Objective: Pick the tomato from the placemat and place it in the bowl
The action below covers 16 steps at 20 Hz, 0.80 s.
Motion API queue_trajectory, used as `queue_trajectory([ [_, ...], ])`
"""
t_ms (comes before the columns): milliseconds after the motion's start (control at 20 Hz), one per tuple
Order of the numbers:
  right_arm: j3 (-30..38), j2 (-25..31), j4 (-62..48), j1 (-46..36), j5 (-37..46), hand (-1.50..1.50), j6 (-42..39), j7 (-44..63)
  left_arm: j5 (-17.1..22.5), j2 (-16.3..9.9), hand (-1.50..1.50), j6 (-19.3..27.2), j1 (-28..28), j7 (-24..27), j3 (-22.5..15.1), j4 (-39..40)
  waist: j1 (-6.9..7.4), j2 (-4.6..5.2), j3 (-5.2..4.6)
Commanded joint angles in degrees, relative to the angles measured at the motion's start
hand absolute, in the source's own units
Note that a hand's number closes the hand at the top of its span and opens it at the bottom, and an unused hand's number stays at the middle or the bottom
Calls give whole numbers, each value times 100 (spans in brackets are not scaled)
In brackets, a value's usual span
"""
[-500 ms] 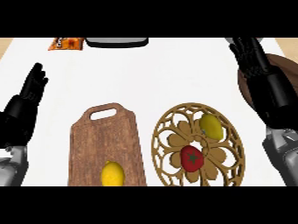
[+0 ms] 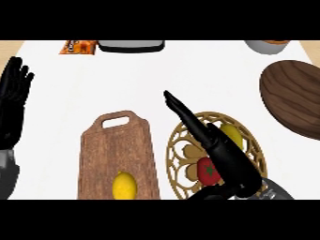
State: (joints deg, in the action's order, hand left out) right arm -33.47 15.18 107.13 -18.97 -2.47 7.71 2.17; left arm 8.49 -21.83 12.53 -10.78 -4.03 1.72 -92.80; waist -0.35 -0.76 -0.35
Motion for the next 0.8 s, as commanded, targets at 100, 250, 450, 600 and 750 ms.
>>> queue_trajectory([
  [100, -1585, 129, 623, 1625, 1912, -150, 929, -1361, 410, -100, 0, -290, -104, 254, 468, 304, -134, 31, 35],
  [250, -1794, 812, 1253, 2100, 2513, -150, 997, -1065, 534, -80, 0, -471, -10, 322, 534, 269, -77, 41, 33],
  [450, -1409, 1653, 1950, 2247, 3349, -150, 903, -215, 479, -54, 0, -623, 274, 873, 631, 657, -120, 23, 20],
  [600, -1072, 2025, 2716, 2235, 3583, -150, 387, 982, 535, -46, 0, -647, 300, 740, 629, 432, -77, 20, 18],
  [750, -760, 2667, 3419, 2201, 3539, -150, -388, 1804, 541, -166, 0, -594, -100, 417, 665, 493, -121, 28, 15],
])
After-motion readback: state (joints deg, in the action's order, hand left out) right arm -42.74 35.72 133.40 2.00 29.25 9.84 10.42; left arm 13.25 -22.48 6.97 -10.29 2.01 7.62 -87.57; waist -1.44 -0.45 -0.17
